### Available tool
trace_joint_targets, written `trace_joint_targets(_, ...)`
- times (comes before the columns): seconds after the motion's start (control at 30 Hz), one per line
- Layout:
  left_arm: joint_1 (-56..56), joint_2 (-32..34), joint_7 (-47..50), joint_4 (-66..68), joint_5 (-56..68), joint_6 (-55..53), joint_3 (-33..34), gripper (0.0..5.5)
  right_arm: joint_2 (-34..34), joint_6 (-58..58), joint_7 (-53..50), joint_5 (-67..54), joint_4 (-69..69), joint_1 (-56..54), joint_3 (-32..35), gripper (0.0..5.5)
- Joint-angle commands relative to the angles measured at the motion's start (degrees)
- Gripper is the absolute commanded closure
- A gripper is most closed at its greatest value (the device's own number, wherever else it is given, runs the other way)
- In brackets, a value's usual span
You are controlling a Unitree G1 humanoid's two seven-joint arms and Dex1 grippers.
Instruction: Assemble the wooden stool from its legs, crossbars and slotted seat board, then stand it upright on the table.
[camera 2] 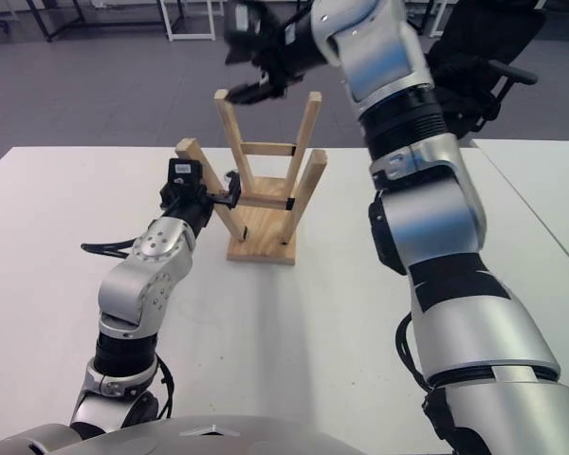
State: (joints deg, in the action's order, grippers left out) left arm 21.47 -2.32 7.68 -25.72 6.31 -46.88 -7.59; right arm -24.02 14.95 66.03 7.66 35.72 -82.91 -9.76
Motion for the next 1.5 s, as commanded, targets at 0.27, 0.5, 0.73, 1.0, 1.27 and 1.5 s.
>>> trace_joint_targets(0.27,-4.8,-1.0,-7.0,-16.3,15.9,1.8,14.5,0.12,14.9,25.7,-44.7,1.3,-59.3,61.7,26.5,2.71)
trace_joint_targets(0.5,-5.0,-4.4,-5.4,-12.0,16.8,2.6,8.6,0.12,20.3,31.7,-52.1,0.7,-67.9,66.6,17.4,2.71)
trace_joint_targets(0.73,-2.7,3.8,-9.7,-17.1,19.6,0.0,9.6,0.12,18.6,27.9,-53.8,-2.2,-63.3,60.6,16.5,2.71)
trace_joint_targets(1.0,32.2,23.2,-25.7,17.2,33.1,3.8,26.9,0.12,14.8,18.2,-53.7,-8.7,-50.8,52.3,21.8,2.71)
trace_joint_targets(1.27,17.8,15.5,-40.8,43.9,21.9,17.2,9.9,0.12,13.2,14.0,-52.1,-9.8,-44.3,52.1,17.8,2.71)
trace_joint_targets(1.5,22.9,12.7,-34.1,40.3,23.8,20.4,12.5,0.12,12.9,15.1,-52.6,-11.2,-43.2,53.0,16.7,2.71)
